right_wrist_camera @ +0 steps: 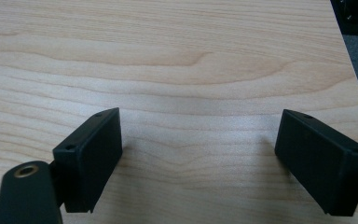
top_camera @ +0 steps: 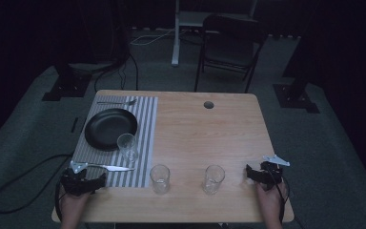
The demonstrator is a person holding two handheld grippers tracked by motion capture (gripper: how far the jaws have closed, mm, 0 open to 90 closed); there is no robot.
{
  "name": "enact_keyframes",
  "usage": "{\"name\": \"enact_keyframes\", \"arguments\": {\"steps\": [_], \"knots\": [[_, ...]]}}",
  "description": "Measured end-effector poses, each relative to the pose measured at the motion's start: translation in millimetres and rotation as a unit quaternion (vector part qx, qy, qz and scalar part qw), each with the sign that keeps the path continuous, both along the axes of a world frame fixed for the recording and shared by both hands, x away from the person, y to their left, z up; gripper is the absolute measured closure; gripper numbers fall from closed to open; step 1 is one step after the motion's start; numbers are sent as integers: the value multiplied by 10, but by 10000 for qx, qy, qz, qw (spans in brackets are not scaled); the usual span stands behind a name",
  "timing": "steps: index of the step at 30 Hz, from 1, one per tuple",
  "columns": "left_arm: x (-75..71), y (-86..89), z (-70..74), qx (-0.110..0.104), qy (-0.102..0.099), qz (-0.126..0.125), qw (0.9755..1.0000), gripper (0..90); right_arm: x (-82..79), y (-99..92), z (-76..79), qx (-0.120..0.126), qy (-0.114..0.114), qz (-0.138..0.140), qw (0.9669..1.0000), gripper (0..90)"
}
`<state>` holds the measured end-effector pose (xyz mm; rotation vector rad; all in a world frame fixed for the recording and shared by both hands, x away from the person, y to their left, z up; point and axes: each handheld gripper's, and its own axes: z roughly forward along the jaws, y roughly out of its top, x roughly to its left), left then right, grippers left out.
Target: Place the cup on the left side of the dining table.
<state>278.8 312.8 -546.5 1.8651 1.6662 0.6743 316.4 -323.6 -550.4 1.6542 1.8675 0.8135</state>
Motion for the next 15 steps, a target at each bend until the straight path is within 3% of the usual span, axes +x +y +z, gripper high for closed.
{"name": "enact_keyframes", "arguments": {"steps": [15], "knots": [[-1,9,1,11,8,-49,10000,0,1,-1,0,2,2,1,10000,142]]}}
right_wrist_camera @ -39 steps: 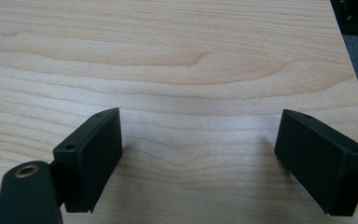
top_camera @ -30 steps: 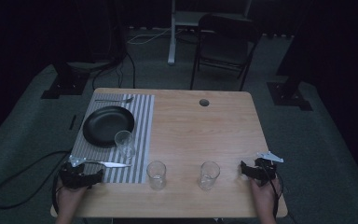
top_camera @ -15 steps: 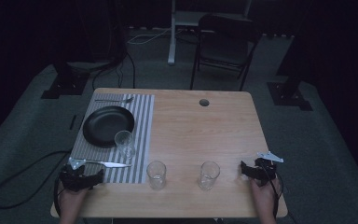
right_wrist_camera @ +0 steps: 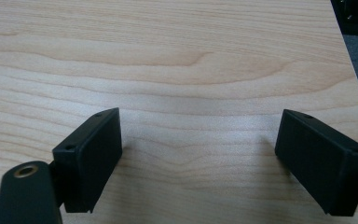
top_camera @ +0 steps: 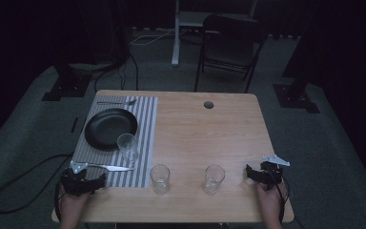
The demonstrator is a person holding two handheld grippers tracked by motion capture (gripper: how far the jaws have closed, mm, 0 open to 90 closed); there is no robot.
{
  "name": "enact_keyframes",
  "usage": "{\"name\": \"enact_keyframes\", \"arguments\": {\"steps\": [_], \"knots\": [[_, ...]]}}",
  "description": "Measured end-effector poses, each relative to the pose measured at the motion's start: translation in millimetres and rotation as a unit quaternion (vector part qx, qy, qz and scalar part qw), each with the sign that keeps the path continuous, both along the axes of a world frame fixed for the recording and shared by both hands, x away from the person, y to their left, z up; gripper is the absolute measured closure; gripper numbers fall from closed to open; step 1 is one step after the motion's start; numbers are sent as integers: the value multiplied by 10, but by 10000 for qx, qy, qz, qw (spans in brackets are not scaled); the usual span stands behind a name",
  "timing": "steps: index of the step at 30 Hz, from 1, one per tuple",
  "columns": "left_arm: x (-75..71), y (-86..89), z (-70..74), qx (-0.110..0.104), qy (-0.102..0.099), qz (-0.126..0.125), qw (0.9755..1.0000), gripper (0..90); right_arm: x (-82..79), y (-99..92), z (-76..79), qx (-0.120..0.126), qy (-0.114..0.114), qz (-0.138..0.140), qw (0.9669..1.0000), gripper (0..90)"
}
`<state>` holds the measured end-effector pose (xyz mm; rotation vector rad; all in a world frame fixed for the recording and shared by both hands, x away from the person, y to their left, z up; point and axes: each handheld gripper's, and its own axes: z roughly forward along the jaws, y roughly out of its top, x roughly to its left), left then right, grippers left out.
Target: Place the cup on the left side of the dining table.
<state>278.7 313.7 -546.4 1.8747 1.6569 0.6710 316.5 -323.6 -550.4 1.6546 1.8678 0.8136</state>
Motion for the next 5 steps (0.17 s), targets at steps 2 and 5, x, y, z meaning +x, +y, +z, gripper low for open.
{"name": "enact_keyframes", "arguments": {"steps": [2,5], "knots": [[0,0,0,0,-1,0,10000,0,0,0,0,1,0,-1,10000,142],[0,0,0,0,0,-1,10000,0,0,0,0,-2,-2,0,10000,142]]}}
